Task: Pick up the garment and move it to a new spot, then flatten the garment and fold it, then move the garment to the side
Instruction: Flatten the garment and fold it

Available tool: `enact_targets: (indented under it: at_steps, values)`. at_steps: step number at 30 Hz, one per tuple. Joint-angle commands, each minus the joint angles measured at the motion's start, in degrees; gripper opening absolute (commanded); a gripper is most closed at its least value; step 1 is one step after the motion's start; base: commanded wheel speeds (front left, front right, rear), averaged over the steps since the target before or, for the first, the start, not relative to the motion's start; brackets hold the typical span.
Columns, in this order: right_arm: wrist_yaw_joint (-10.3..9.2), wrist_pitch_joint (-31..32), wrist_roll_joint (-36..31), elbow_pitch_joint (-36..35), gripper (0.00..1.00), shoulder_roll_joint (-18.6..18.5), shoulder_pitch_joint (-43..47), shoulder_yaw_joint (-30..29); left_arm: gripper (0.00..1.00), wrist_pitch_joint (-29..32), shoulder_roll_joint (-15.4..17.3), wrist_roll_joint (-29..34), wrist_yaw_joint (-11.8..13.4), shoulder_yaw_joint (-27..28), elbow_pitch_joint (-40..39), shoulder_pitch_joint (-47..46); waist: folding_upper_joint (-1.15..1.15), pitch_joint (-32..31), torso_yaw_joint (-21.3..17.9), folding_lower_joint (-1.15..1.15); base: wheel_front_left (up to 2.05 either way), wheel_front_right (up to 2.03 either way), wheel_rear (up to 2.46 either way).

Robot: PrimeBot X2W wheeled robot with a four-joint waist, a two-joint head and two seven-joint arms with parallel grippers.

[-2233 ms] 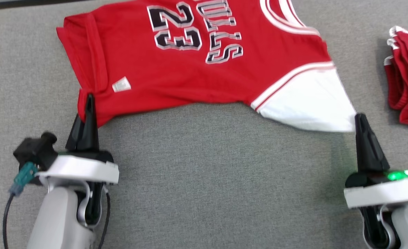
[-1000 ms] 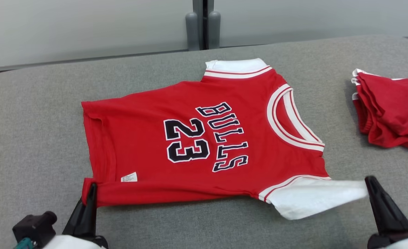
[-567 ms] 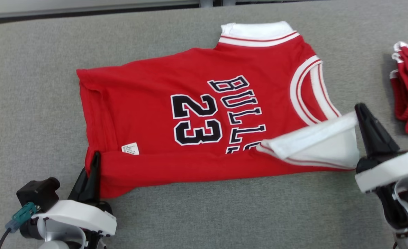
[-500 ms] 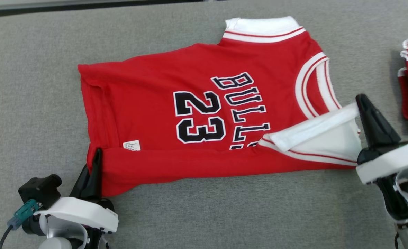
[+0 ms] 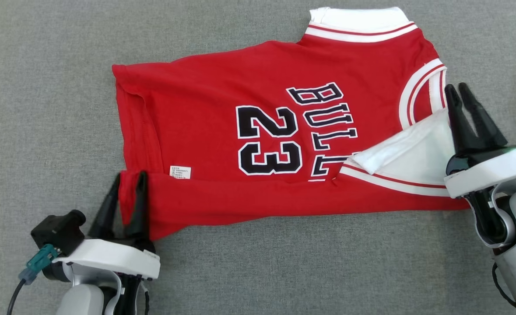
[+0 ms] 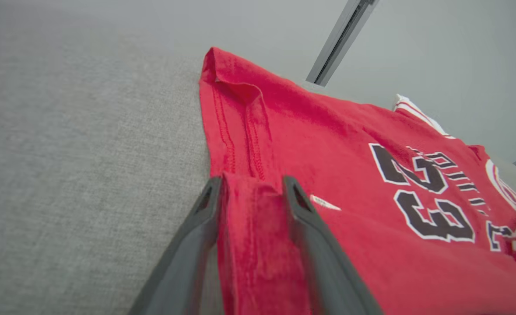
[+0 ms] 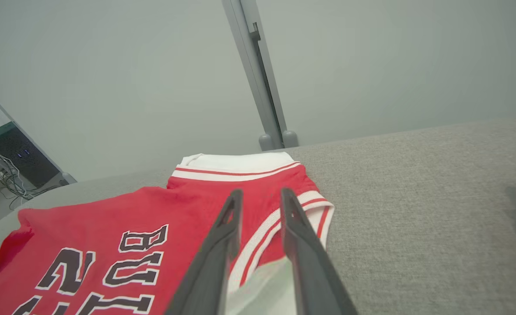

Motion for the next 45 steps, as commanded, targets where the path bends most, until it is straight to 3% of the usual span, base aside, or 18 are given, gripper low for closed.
enact_targets:
  at_steps: [1, 7, 15, 27, 36, 45]
  values:
    - [0.00, -2.10, -0.87, -0.02, 1.00, -0.71, -0.43, -0.09, 1.00, -1.77, -0.04, -0.17, 0.26, 0.35, -0.36, -1.02, 0.00, -0.44, -0.05, 0.00, 0.00, 0.00, 0.00]
    - [0.00, -5.16, -9.90, -3.81, 1.00, 0.60, 3.74, -5.76, 1.00, -7.46, -0.70, 2.72, 3.20, 1.21, -3.33, -0.93, 0.00, -2.93, -0.83, 0.00, 0.00, 0.00, 0.00]
    - [0.00, -5.11, -20.13, -14.58, 1.00, 5.90, 17.44, -13.97, 1.00, -8.79, -1.24, 9.03, 8.03, 2.94, -9.95, 1.96, 0.00, -7.01, -2.31, 0.00, 0.00, 0.00, 0.00]
    - [0.00, -0.35, -23.95, -22.47, 1.00, 10.83, 31.96, -17.67, 1.00, -8.75, -0.64, 13.26, 8.08, 0.76, -6.90, 9.61, 0.00, -11.89, -3.89, 0.00, 0.00, 0.00, 0.00]
    - [0.00, 1.32, -23.73, -24.45, 1.00, 11.66, 33.73, -18.14, 1.00, -8.05, 0.46, 13.22, 7.97, 0.49, -5.37, 10.32, 0.00, -13.28, -4.11, 0.00, 0.00, 0.00, 0.00]
    - [0.00, 1.35, -22.35, -22.07, 1.00, 10.86, 32.57, -17.65, 1.00, -6.25, 0.51, 12.07, 7.46, -0.32, -2.76, 9.75, 0.00, -12.79, -3.67, 0.00, 0.00, 0.00, 0.00]
